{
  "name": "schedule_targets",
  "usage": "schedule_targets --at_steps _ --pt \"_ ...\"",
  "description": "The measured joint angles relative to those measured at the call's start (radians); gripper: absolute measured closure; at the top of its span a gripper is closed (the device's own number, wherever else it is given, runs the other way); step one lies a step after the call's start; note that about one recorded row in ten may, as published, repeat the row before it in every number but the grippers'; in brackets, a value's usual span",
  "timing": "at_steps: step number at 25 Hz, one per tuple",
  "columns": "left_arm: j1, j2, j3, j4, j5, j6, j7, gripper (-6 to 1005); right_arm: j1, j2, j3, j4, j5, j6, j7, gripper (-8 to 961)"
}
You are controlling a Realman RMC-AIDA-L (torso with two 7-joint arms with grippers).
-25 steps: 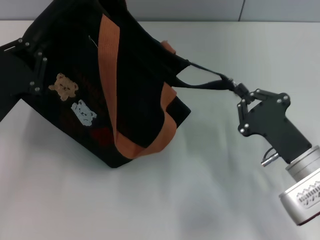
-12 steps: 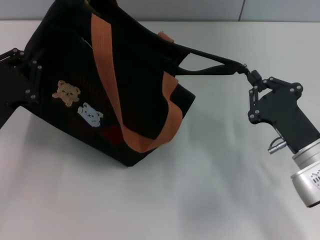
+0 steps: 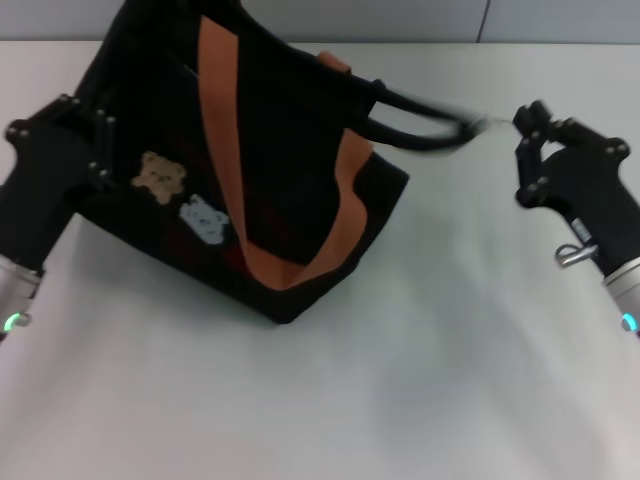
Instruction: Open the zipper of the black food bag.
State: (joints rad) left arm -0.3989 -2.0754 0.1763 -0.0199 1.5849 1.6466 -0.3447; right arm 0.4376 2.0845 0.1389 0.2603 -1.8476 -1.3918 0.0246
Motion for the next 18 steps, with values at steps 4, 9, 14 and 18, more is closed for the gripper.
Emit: schedule_targets --at_steps 4,9,14,18 --pt "-0.019 0.0 0.003 -0.027 0.007 -0.038 -0.076 881 -0.003 0.0 0.017 -0.066 0.002 -0.083 0.238 861" --pt "0.009 0.004 -0.003 -0.013 0.004 -0.014 -0.158 874 -0.008 -0.002 -0.003 -0.185 -0.006 -0.178 0.499 717" --pt "0.074 0.009 -0.024 0.123 0.002 0.057 -0.403 747 -0.013 -0.003 -0.124 -0.335 -0.009 -0.269 0.718 547" --pt "0.129 0.028 0.031 0.316 0.044 0.2 -0.536 610 -0.024 -0.008 -0.334 -0.502 -0.011 -0.382 0.848 402"
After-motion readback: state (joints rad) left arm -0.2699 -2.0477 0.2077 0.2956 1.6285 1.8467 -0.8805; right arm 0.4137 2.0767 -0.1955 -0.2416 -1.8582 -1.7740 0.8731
